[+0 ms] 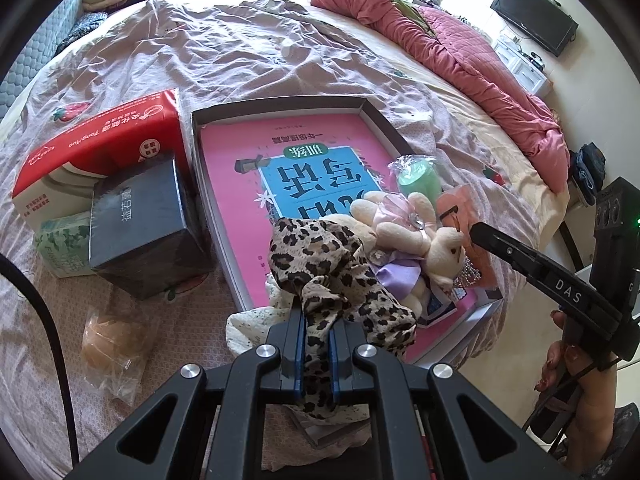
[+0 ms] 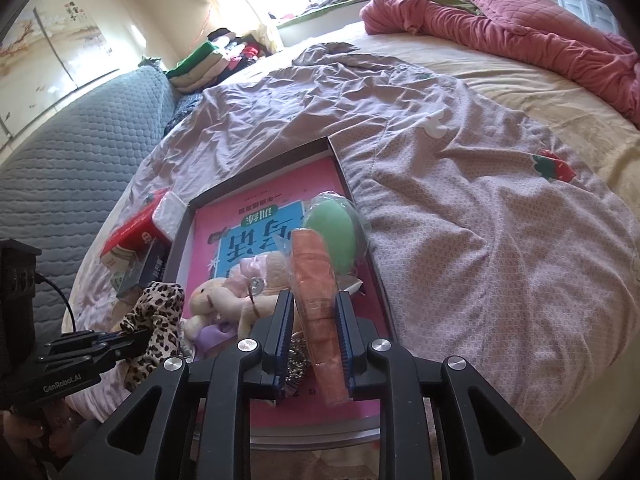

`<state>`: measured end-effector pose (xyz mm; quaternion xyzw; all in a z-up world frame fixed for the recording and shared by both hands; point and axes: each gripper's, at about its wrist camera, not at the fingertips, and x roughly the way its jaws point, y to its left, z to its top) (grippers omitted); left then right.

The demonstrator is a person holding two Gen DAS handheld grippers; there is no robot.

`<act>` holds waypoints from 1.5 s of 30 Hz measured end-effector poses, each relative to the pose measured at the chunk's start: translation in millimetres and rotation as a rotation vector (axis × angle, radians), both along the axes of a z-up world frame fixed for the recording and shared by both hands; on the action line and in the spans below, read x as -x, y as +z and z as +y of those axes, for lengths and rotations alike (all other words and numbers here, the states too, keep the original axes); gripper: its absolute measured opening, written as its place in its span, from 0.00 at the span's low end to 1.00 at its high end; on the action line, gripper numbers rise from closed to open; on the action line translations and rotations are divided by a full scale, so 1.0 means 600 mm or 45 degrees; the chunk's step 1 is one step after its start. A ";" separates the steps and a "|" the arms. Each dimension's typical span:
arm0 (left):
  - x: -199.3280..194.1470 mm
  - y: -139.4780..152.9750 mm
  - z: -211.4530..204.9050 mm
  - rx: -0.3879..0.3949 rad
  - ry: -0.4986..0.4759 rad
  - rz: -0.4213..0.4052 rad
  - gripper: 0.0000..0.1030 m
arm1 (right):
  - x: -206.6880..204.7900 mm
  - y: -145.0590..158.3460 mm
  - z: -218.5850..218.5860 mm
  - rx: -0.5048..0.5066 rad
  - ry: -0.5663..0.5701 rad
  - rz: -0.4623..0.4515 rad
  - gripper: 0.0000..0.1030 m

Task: Organize soft objects
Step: 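Open the right tool to drop the pink item while the left releases the leopard cloth onto the tray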

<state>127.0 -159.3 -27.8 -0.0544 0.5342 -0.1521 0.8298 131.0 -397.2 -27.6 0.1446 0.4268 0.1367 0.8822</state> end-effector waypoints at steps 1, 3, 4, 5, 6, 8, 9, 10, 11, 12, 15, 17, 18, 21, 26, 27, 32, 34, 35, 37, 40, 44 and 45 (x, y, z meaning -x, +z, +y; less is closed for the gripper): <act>-0.001 0.000 0.001 -0.001 0.002 0.000 0.09 | 0.000 0.000 0.000 -0.002 0.002 0.003 0.25; -0.001 -0.001 0.000 0.002 -0.008 0.008 0.09 | -0.001 0.000 0.002 -0.009 0.011 0.012 0.31; -0.002 -0.001 0.000 0.000 -0.010 0.010 0.09 | -0.001 -0.001 0.002 -0.013 0.012 0.013 0.34; -0.002 -0.001 -0.001 -0.002 -0.014 0.010 0.09 | -0.001 0.000 0.001 -0.019 0.010 0.011 0.34; -0.002 -0.001 -0.003 -0.003 -0.016 0.010 0.09 | -0.001 0.001 0.001 -0.024 0.009 0.010 0.34; -0.001 0.000 -0.004 -0.001 -0.022 0.010 0.09 | 0.000 0.005 0.000 -0.023 0.002 0.002 0.35; -0.001 0.000 -0.006 0.004 -0.022 0.008 0.09 | 0.000 0.006 0.000 -0.024 0.002 0.000 0.36; -0.001 0.001 -0.006 0.010 -0.022 0.008 0.09 | 0.001 0.008 0.000 -0.024 0.002 -0.002 0.37; -0.001 0.001 -0.006 0.013 -0.021 0.011 0.09 | 0.001 0.009 0.000 -0.021 0.001 -0.003 0.38; -0.002 0.002 -0.006 0.013 -0.018 0.007 0.09 | 0.001 0.010 0.000 -0.019 0.002 -0.007 0.40; -0.009 0.009 -0.016 0.012 -0.020 0.005 0.09 | 0.002 0.013 0.002 -0.016 0.011 -0.015 0.43; -0.010 0.017 -0.023 0.021 -0.033 -0.021 0.09 | 0.002 0.015 0.005 -0.006 0.012 -0.017 0.44; -0.011 0.020 -0.026 0.020 -0.038 -0.033 0.09 | 0.003 0.017 0.006 0.001 0.015 -0.022 0.44; -0.016 0.017 -0.034 0.010 -0.047 -0.026 0.09 | 0.003 0.021 0.008 0.015 0.018 -0.027 0.48; -0.016 0.011 -0.031 0.027 -0.042 -0.014 0.11 | 0.006 0.027 0.015 0.062 0.026 -0.043 0.57; -0.016 0.010 -0.030 0.027 -0.040 -0.014 0.11 | 0.006 0.028 0.015 0.072 0.028 -0.044 0.58; -0.014 0.012 -0.030 0.041 -0.049 -0.012 0.25 | 0.009 0.034 0.018 0.102 0.025 -0.061 0.60; -0.013 0.014 -0.029 0.050 -0.049 -0.011 0.35 | 0.011 0.038 0.015 0.106 0.014 -0.068 0.60; -0.012 0.016 -0.029 0.051 -0.050 -0.016 0.43 | 0.012 0.040 0.015 0.107 0.013 -0.070 0.61; -0.011 0.018 -0.027 0.045 -0.045 -0.025 0.49 | 0.014 0.044 0.014 0.114 0.005 -0.078 0.64; -0.011 0.022 -0.024 0.051 -0.043 -0.025 0.54 | 0.015 0.049 0.015 0.118 0.002 -0.086 0.65; -0.008 0.027 -0.020 0.036 -0.032 -0.037 0.63 | 0.018 0.056 0.016 0.129 0.000 -0.101 0.68; -0.006 0.029 -0.020 0.031 -0.034 -0.045 0.63 | 0.018 0.058 0.017 0.132 0.003 -0.104 0.69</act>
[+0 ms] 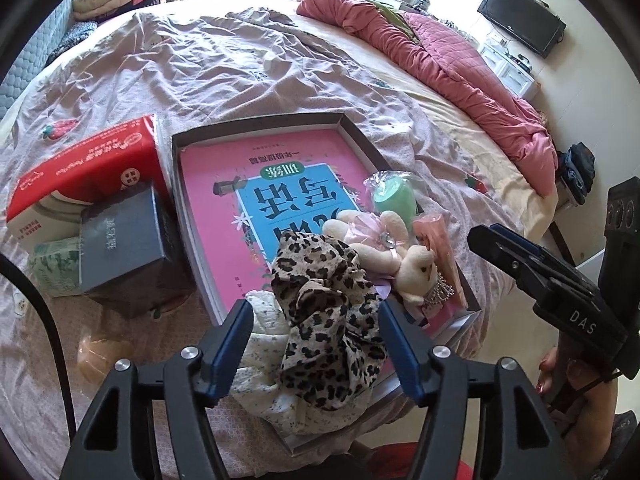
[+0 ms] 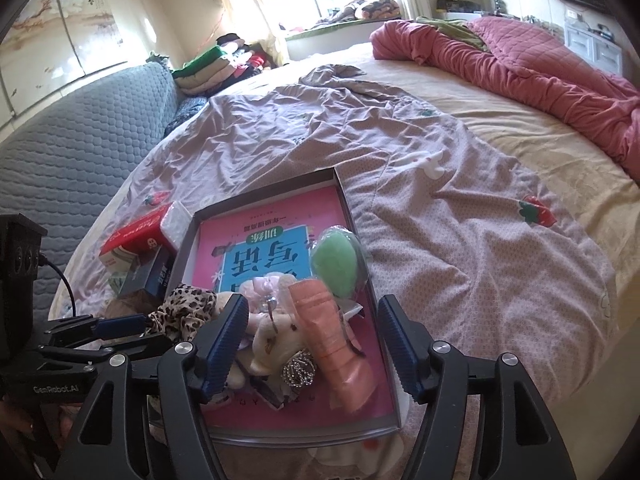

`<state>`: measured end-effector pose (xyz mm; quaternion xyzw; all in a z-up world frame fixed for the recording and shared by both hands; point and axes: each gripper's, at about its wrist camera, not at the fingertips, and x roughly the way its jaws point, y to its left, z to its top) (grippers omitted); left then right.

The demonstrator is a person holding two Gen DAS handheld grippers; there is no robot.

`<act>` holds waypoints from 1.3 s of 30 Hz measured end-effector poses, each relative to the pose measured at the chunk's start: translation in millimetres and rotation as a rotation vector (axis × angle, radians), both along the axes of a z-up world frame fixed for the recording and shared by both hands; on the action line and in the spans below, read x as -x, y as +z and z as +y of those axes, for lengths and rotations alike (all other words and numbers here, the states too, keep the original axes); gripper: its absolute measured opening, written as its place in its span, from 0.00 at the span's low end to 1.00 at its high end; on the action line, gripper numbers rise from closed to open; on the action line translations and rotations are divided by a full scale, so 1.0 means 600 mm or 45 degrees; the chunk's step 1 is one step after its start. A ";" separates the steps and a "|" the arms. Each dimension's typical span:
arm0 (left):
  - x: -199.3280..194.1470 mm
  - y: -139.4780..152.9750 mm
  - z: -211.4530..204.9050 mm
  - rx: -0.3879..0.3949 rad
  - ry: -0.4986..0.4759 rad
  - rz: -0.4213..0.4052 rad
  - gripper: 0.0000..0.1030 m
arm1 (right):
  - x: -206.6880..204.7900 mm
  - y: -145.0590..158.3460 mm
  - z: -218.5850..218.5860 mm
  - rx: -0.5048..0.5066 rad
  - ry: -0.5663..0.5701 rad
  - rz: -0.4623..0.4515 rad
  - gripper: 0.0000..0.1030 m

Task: Organize soft objects
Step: 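Open the right tool to drop the pink item while the left releases the leopard cloth onto the tray, then withdraw both open tools from the tray toward the remaining items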

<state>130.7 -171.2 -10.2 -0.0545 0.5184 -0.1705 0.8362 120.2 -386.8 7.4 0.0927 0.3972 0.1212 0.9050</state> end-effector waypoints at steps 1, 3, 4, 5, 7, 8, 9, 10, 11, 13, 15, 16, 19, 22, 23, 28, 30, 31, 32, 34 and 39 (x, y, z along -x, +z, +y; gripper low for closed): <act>0.001 0.002 0.000 -0.006 0.002 -0.004 0.64 | 0.001 0.001 0.001 0.002 0.001 -0.003 0.69; 0.004 0.008 0.001 -0.014 0.002 -0.015 0.65 | 0.002 0.004 0.003 0.012 0.005 -0.007 0.70; 0.005 0.010 0.001 -0.018 0.001 -0.021 0.67 | 0.003 0.006 0.005 0.020 0.004 -0.011 0.71; 0.007 0.015 0.001 -0.026 0.001 -0.033 0.69 | 0.004 0.008 0.006 0.026 0.004 -0.015 0.71; 0.012 0.022 0.004 -0.027 0.000 -0.045 0.72 | 0.007 0.013 0.010 0.034 0.009 -0.025 0.72; 0.014 0.025 0.006 -0.024 0.003 -0.049 0.73 | 0.008 0.016 0.011 0.037 0.010 -0.032 0.72; 0.016 0.030 0.010 -0.022 0.010 -0.054 0.73 | 0.009 0.019 0.014 0.041 0.013 -0.037 0.72; 0.019 0.033 0.013 -0.024 0.016 -0.060 0.74 | 0.011 0.022 0.016 0.045 0.017 -0.042 0.72; 0.021 0.037 0.017 -0.026 0.022 -0.065 0.75 | 0.012 0.025 0.018 0.050 0.019 -0.047 0.72; 0.025 0.043 0.023 -0.034 0.030 -0.074 0.76 | 0.015 0.032 0.025 0.058 0.028 -0.059 0.72; 0.029 0.050 0.031 -0.049 0.053 -0.086 0.77 | 0.017 0.039 0.033 0.062 0.042 -0.070 0.72; 0.031 0.053 0.036 -0.065 0.062 -0.088 0.77 | 0.018 0.042 0.039 0.062 0.053 -0.075 0.73; 0.040 0.061 0.052 -0.087 0.088 -0.105 0.77 | 0.022 0.052 0.055 0.056 0.081 -0.085 0.73; 0.048 0.072 0.072 -0.102 0.117 -0.121 0.77 | 0.025 0.061 0.070 0.050 0.105 -0.096 0.73; 0.050 0.076 0.078 -0.113 0.128 -0.129 0.77 | 0.027 0.066 0.075 0.049 0.113 -0.102 0.73; 0.061 0.098 0.104 -0.152 0.169 -0.165 0.77 | 0.038 0.090 0.109 0.041 0.176 -0.120 0.73; 0.066 0.107 0.119 -0.153 0.188 -0.167 0.77 | 0.043 0.100 0.122 0.015 0.200 -0.126 0.73; 0.068 0.111 0.126 -0.152 0.197 -0.169 0.77 | 0.045 0.106 0.129 -0.004 0.214 -0.127 0.73; 0.070 0.114 0.134 -0.150 0.206 -0.174 0.77 | 0.047 0.112 0.135 -0.020 0.225 -0.131 0.73; 0.075 0.119 0.145 -0.152 0.220 -0.176 0.77 | 0.052 0.125 0.150 -0.051 0.253 -0.138 0.73; 0.080 0.124 0.184 -0.172 0.273 -0.174 0.77 | 0.061 0.141 0.197 -0.048 0.332 -0.148 0.73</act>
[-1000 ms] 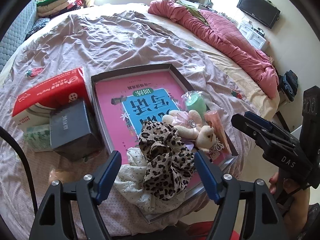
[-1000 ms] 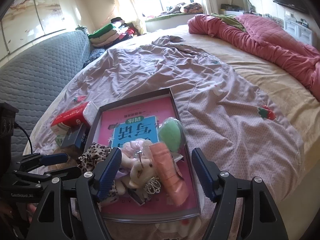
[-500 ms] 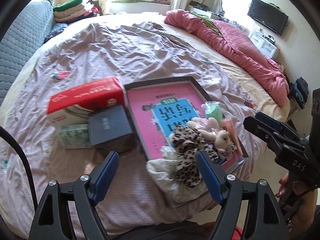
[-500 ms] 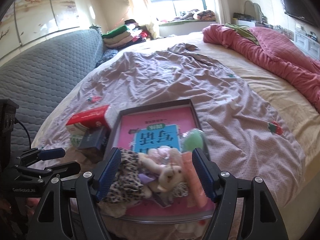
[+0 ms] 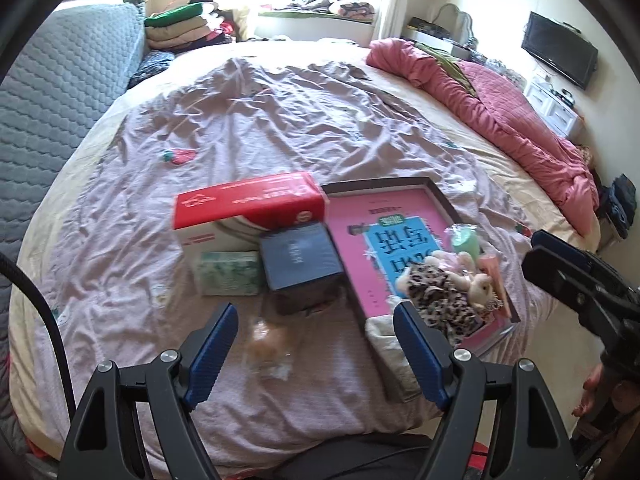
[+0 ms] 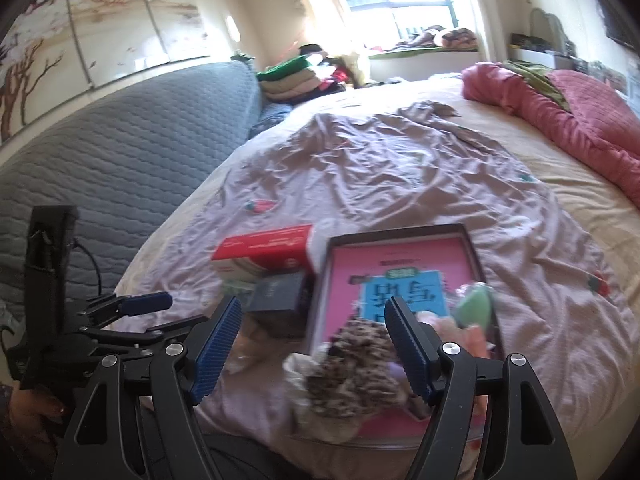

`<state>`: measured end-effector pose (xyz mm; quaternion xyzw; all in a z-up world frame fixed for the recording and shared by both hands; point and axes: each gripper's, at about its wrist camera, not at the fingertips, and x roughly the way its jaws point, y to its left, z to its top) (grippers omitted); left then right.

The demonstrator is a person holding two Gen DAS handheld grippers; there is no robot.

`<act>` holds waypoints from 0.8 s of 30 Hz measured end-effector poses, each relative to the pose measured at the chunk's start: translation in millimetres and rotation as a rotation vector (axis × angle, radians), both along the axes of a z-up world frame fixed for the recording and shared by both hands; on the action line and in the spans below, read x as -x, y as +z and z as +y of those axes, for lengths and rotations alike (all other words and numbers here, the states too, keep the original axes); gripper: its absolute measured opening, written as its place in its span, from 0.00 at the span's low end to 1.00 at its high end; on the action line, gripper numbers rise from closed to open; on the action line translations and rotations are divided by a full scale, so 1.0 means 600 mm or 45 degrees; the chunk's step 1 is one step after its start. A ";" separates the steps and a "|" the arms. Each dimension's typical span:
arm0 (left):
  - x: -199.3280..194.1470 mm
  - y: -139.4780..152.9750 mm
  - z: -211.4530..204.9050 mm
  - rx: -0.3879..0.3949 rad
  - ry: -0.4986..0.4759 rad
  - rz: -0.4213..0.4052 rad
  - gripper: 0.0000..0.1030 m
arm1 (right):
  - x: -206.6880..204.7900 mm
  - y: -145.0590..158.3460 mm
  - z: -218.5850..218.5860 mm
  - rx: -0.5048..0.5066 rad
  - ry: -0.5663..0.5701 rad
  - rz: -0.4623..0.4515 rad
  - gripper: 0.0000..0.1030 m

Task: Organize soft objects
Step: 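Withdraw both open tools from the tray toward the remaining items, then lower the left tool to the green-leaf tissue pack while the right approaches the bagged bread roll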

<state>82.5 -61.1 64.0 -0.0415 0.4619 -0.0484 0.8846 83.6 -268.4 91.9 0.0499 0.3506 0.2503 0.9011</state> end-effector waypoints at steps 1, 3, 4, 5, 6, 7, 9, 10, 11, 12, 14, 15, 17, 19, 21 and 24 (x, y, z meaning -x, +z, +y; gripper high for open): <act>0.001 -0.001 0.009 0.006 0.011 0.000 0.77 | 0.002 0.000 0.007 0.006 0.013 -0.002 0.73; 0.003 -0.003 0.026 0.013 0.033 0.005 0.77 | 0.004 -0.003 0.026 0.019 0.042 0.004 0.73; 0.003 -0.005 0.034 0.015 0.046 0.008 0.77 | 0.005 -0.005 0.036 0.026 0.056 0.006 0.74; 0.004 -0.008 0.042 0.017 0.056 0.010 0.77 | 0.005 -0.008 0.045 0.031 0.070 0.008 0.74; 0.004 -0.010 0.050 0.020 0.069 0.015 0.77 | 0.005 -0.011 0.055 0.037 0.084 0.011 0.74; 0.004 -0.012 0.057 0.021 0.081 0.016 0.77 | 0.006 -0.014 0.065 0.044 0.101 0.016 0.74; 0.003 -0.018 0.075 0.023 0.110 0.018 0.77 | 0.007 -0.020 0.085 0.059 0.130 0.022 0.74; 0.003 -0.020 0.082 0.030 0.119 0.020 0.77 | 0.007 -0.024 0.096 0.067 0.147 0.028 0.74; 0.003 -0.022 0.087 0.034 0.126 0.023 0.77 | 0.008 -0.028 0.105 0.075 0.161 0.032 0.74; 0.003 -0.024 0.095 0.039 0.137 0.024 0.77 | 0.008 -0.031 0.114 0.083 0.170 0.035 0.74; 0.003 -0.030 0.110 0.051 0.159 0.028 0.77 | 0.006 -0.041 0.132 0.092 0.195 0.048 0.74; 0.002 -0.031 0.114 0.053 0.165 0.029 0.77 | 0.006 -0.046 0.140 0.098 0.204 0.053 0.74; 0.001 -0.038 0.125 0.056 0.179 0.038 0.77 | 0.005 -0.056 0.154 0.110 0.219 0.061 0.74; -0.002 -0.047 0.134 0.052 0.192 0.047 0.77 | 0.002 -0.066 0.166 0.121 0.236 0.078 0.74; -0.004 -0.054 0.141 0.050 0.201 0.052 0.77 | -0.002 -0.076 0.177 0.124 0.240 0.093 0.74; -0.009 -0.067 0.149 0.061 0.213 0.070 0.77 | -0.007 -0.090 0.192 0.147 0.234 0.102 0.74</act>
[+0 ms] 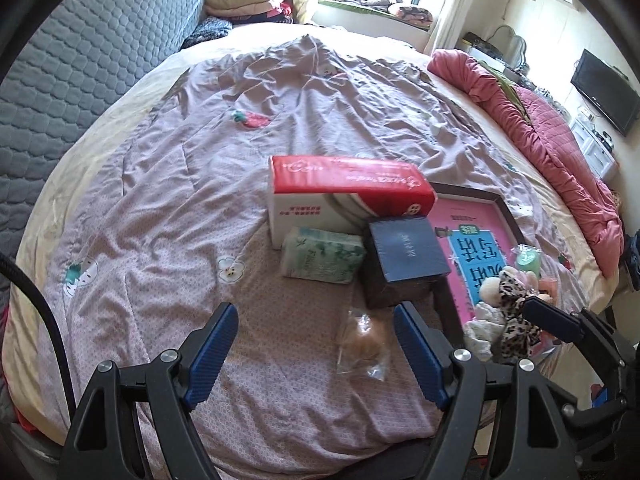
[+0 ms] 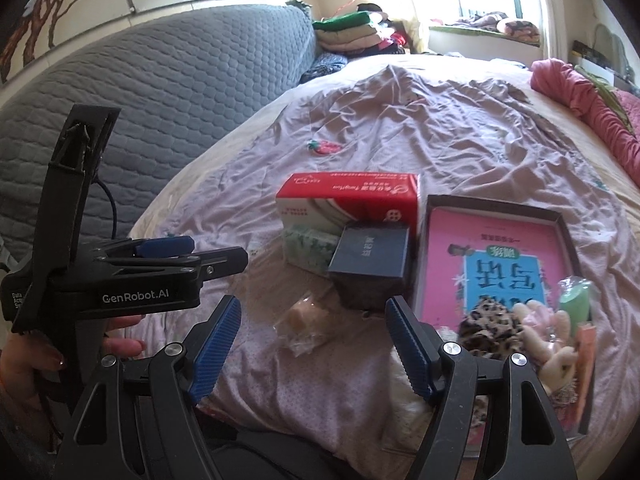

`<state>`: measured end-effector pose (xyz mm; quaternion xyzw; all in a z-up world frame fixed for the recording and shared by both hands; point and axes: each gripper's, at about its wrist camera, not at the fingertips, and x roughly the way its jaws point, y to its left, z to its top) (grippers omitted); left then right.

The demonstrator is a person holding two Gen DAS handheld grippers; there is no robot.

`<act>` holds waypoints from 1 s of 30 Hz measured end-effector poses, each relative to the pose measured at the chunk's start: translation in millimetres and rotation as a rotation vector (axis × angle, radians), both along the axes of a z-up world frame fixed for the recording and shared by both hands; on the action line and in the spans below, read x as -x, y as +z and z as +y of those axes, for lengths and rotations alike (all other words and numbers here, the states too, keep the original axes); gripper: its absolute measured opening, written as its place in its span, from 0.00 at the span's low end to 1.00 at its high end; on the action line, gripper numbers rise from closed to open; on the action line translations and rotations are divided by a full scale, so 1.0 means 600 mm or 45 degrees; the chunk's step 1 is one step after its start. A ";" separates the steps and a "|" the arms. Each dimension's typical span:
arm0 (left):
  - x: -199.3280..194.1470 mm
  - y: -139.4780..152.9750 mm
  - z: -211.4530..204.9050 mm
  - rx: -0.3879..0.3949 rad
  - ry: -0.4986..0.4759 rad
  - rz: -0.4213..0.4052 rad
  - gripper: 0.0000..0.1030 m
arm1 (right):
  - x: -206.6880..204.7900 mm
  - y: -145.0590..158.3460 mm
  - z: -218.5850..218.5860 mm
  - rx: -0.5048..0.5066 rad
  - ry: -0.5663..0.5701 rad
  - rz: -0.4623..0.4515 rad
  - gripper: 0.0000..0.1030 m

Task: Organize soft objects
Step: 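Lower the left tool to the green-leaf tissue pack while the right approaches the bagged bread roll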

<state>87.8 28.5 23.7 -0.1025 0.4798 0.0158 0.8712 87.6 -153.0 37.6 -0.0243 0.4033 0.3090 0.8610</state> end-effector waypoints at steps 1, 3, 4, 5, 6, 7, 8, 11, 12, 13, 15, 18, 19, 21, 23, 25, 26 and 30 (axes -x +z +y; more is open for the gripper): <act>0.000 -0.004 0.002 0.003 0.002 0.004 0.77 | -0.002 -0.003 0.004 0.007 0.001 -0.001 0.74; -0.004 -0.013 0.008 0.011 0.008 0.012 0.77 | -0.005 -0.012 0.008 0.004 0.001 0.006 0.74; -0.005 -0.017 0.010 0.014 0.012 0.015 0.77 | -0.008 -0.018 0.012 0.003 0.000 0.015 0.74; -0.007 -0.021 0.013 0.015 0.015 0.018 0.77 | -0.010 -0.024 0.015 0.002 0.002 0.024 0.74; -0.009 -0.026 0.016 0.018 0.021 0.023 0.77 | -0.013 -0.029 0.017 0.002 0.003 0.034 0.74; -0.010 -0.030 0.018 0.021 0.024 0.027 0.77 | -0.017 -0.036 0.022 0.004 0.003 0.048 0.74; -0.012 -0.035 0.021 0.025 0.029 0.034 0.77 | -0.018 -0.039 0.025 0.006 0.005 0.052 0.74; -0.017 -0.050 0.027 0.038 0.034 0.050 0.77 | -0.022 -0.055 0.038 0.023 0.018 0.064 0.74; -0.019 -0.055 0.028 0.038 0.037 0.054 0.77 | -0.025 -0.060 0.041 0.027 0.023 0.074 0.74; -0.023 -0.060 0.030 0.036 0.040 0.061 0.77 | -0.027 -0.066 0.044 0.028 0.025 0.087 0.74; -0.027 -0.069 0.033 0.039 0.044 0.071 0.77 | -0.030 -0.075 0.049 0.029 0.030 0.101 0.74; -0.034 -0.082 0.039 0.051 0.048 0.079 0.77 | -0.036 -0.088 0.057 0.041 0.038 0.117 0.74; -0.037 -0.087 0.042 0.063 0.048 0.081 0.77 | -0.037 -0.093 0.061 0.051 0.043 0.121 0.74; -0.042 -0.098 0.048 0.090 0.050 0.084 0.77 | -0.040 -0.102 0.067 0.062 0.051 0.135 0.74; -0.048 -0.106 0.052 0.106 0.054 0.087 0.77 | -0.044 -0.113 0.074 0.073 0.062 0.157 0.74; -0.056 -0.116 0.056 0.121 0.052 0.091 0.77 | -0.049 -0.124 0.081 0.086 0.071 0.173 0.74; -0.061 -0.119 0.057 0.126 0.050 0.091 0.77 | -0.052 -0.130 0.084 0.093 0.075 0.182 0.74; -0.079 -0.133 0.061 0.161 0.034 0.077 0.77 | -0.062 -0.153 0.100 0.127 0.090 0.217 0.74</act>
